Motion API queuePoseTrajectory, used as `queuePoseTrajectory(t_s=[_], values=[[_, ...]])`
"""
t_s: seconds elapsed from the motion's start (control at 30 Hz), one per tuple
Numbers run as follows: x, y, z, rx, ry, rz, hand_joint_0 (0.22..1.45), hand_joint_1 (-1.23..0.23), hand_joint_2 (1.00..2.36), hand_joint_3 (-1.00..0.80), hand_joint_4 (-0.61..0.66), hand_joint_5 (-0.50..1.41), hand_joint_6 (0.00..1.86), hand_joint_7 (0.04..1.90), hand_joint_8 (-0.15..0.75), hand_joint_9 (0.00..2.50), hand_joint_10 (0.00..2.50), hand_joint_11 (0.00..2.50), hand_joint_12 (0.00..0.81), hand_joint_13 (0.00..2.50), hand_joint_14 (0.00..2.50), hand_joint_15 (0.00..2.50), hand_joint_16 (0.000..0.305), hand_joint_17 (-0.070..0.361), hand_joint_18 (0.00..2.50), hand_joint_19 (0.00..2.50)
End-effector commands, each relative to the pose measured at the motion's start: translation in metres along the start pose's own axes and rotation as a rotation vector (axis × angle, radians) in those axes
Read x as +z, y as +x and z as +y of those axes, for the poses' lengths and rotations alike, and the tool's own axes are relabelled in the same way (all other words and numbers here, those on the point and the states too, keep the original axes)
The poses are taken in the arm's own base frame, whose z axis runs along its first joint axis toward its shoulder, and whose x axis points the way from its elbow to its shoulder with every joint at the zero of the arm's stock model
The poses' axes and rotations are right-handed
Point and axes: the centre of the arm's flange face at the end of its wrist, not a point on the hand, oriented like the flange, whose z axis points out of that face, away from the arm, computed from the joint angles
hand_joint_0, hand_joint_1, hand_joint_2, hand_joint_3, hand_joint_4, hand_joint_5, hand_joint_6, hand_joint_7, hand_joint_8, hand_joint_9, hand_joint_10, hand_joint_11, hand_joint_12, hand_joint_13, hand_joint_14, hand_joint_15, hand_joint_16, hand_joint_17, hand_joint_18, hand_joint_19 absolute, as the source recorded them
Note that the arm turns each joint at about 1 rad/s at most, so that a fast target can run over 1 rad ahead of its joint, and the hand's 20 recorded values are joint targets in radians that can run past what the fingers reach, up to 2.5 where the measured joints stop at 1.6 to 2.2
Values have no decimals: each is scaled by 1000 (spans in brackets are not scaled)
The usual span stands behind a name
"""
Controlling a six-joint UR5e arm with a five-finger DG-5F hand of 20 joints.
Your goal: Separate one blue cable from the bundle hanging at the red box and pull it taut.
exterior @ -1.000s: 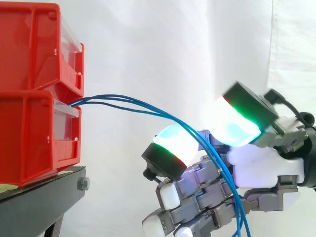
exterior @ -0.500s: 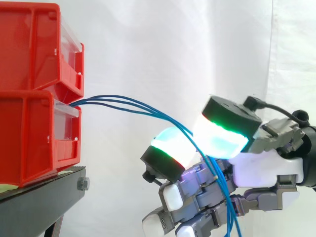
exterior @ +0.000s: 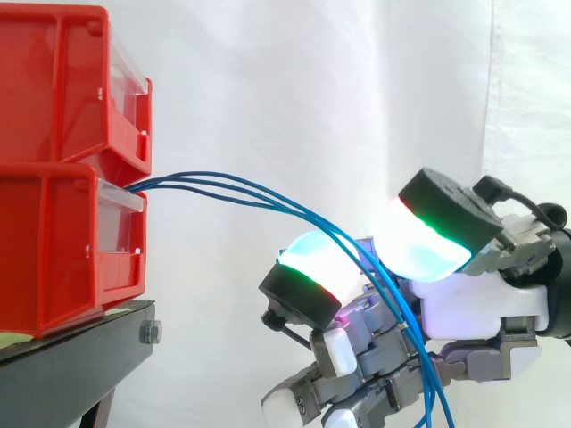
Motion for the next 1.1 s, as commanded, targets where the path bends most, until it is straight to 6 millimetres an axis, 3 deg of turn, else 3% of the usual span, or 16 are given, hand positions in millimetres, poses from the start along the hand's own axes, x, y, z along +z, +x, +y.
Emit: queuePoseTrajectory(t_s=[0.0, 0.07, 0.17, 0.3, 0.53, 0.7, 0.87, 0.93, 0.97, 1.07], values=[[0, 0, 0, 0, 0, 0, 442, -856, 1000, -500, 3, -83, 827, 1052, 283, 945, 12, 598, 373, 618, 9, 249, 51, 116, 765, 282], [0, 0, 0, -2, 0, 0, 498, -618, 1000, -500, -30, -65, 767, 1121, 263, 955, 12, 549, 350, 604, 9, 247, 47, 107, 725, 326], [0, 0, 0, -2, 0, 0, 595, -559, 1000, -500, -45, -59, 721, 1232, 248, 959, 16, 562, 330, 595, 10, 259, 43, 96, 683, 374], [0, 0, 0, -2, 0, 0, 603, -603, 1001, -481, -7, -76, 736, 1236, 266, 940, 14, 571, 335, 582, 10, 270, 43, 98, 663, 389], [0, 2, 0, -2, 0, 1, 602, -802, 1008, -238, 72, -159, 874, 1124, 322, 881, 15, 640, 387, 598, 9, 268, 53, 119, 717, 319], [0, 2, -1, 0, 2, 0, 720, -960, 1008, -379, 36, -190, 909, 1122, 285, 828, 17, 668, 352, 579, 9, 242, 46, 103, 711, 275], [0, 3, 0, -2, 0, 3, 812, -976, 1000, -500, 9, -171, 916, 1110, 274, 868, 17, 685, 346, 606, 8, 234, 45, 101, 726, 243], [0, 2, 0, -2, 0, 1, 799, -998, 1000, -500, 86, -159, 928, 995, 273, 871, 18, 687, 347, 609, 9, 231, 44, 100, 739, 232], [0, 3, -1, -2, 1, 3, 768, -1003, 1000, -500, 134, -153, 927, 1012, 275, 877, 17, 694, 346, 610, 9, 232, 45, 100, 745, 222], [0, 3, 0, -2, 0, 3, 650, -990, 1000, -500, 121, -131, 926, 1153, 284, 912, 17, 709, 345, 629, 10, 275, 44, 98, 738, 266]])
